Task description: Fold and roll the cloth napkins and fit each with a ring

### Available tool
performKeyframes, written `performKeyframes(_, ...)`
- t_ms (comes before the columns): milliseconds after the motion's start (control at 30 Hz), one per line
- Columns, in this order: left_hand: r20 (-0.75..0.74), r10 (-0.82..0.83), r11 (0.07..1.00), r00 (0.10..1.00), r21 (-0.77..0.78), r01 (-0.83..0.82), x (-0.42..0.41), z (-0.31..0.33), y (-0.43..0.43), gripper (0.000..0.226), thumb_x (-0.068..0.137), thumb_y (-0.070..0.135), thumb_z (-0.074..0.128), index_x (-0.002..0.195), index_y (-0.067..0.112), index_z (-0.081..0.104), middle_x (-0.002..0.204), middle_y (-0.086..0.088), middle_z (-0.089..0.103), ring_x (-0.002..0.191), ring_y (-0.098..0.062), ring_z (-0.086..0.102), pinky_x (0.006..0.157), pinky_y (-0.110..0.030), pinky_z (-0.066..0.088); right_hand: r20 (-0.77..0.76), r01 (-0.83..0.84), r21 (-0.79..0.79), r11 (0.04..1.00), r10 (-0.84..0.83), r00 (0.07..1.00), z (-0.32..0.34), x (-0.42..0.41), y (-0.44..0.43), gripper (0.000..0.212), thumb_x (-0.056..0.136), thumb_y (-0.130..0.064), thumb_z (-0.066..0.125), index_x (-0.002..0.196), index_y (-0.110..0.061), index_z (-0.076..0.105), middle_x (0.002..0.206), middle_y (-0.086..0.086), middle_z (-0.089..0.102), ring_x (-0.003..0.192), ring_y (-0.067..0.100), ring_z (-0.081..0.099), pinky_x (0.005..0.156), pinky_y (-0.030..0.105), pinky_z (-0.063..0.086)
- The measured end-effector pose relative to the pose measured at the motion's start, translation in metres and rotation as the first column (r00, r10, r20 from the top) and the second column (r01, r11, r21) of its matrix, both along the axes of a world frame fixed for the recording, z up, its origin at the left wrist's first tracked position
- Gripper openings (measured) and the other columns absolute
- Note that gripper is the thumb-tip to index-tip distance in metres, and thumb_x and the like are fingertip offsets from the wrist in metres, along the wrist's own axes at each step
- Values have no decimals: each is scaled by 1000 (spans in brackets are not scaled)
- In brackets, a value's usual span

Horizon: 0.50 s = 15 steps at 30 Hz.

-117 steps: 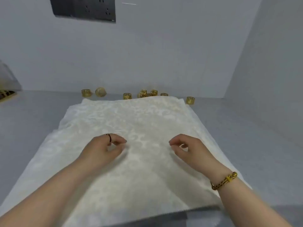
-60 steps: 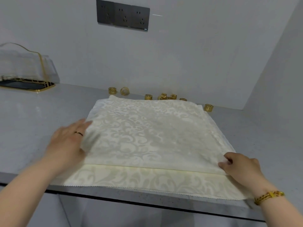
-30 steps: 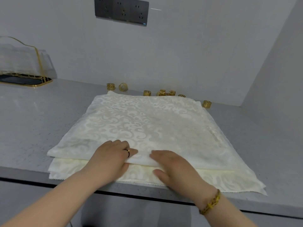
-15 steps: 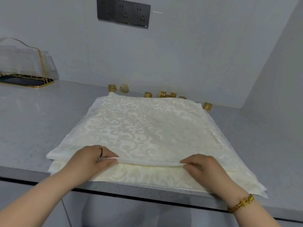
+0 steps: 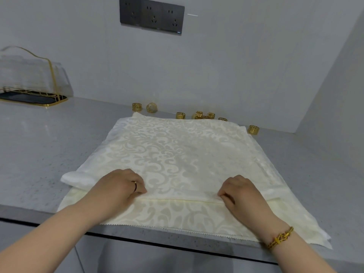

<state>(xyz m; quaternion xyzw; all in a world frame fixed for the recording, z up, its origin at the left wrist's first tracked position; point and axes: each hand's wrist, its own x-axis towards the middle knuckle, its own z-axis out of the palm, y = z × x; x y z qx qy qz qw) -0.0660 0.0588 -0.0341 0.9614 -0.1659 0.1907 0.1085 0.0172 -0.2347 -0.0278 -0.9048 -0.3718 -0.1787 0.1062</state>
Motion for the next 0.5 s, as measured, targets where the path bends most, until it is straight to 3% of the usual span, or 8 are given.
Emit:
performKeyframes(67,24,-25,996,999,86,23,-2,-4,4,34,73,28,41,73,32,74,76,22,67,82,0,46,63,-5,38,4,-27,-49,998,27,1000,-1,-2,-7,27,75,-25,44,66,-21,68,66,-11,63,68,7,48,69,19,35)
performKeyframes(133,1,-60,995,998,80,59,-7,-3,9,36,69,29,40,78,27,75,80,20,69,85,1,47,72,-9,39,-16,-52,-104,993,51,999,2,-6,-14,29,75,-28,44,71,-22,72,71,-12,66,66,7,57,71,16,38)
performKeyframes(233,14,-47,994,999,95,45,-9,0,15,37,65,36,42,78,25,75,81,20,69,88,1,47,73,-5,38,-23,-67,-171,983,64,998,7,-6,-22,30,71,-33,44,73,-24,73,74,-16,67,66,6,61,64,12,46)
performKeyframes(333,32,-23,995,999,95,19,-6,-1,16,36,65,36,42,74,25,75,78,20,69,87,1,47,79,-9,36,-8,-38,-186,982,38,999,10,-2,-24,12,63,-20,63,70,-24,72,70,-14,66,64,7,62,55,14,51)
performKeyframes(400,32,-11,996,999,86,8,-4,-1,17,35,65,35,42,72,26,74,77,19,68,87,1,47,82,-12,34,-19,-17,-163,986,14,1000,9,-1,-23,14,56,-11,70,66,-22,71,65,-12,65,61,9,63,51,14,50)
performKeyframes(500,63,-3,994,998,106,-4,-3,-1,16,33,68,31,41,67,24,74,72,16,68,83,-2,46,77,-15,35,-12,3,-132,991,-5,1000,8,-3,-24,18,66,-16,51,63,-22,68,63,-13,63,59,8,62,47,15,48)
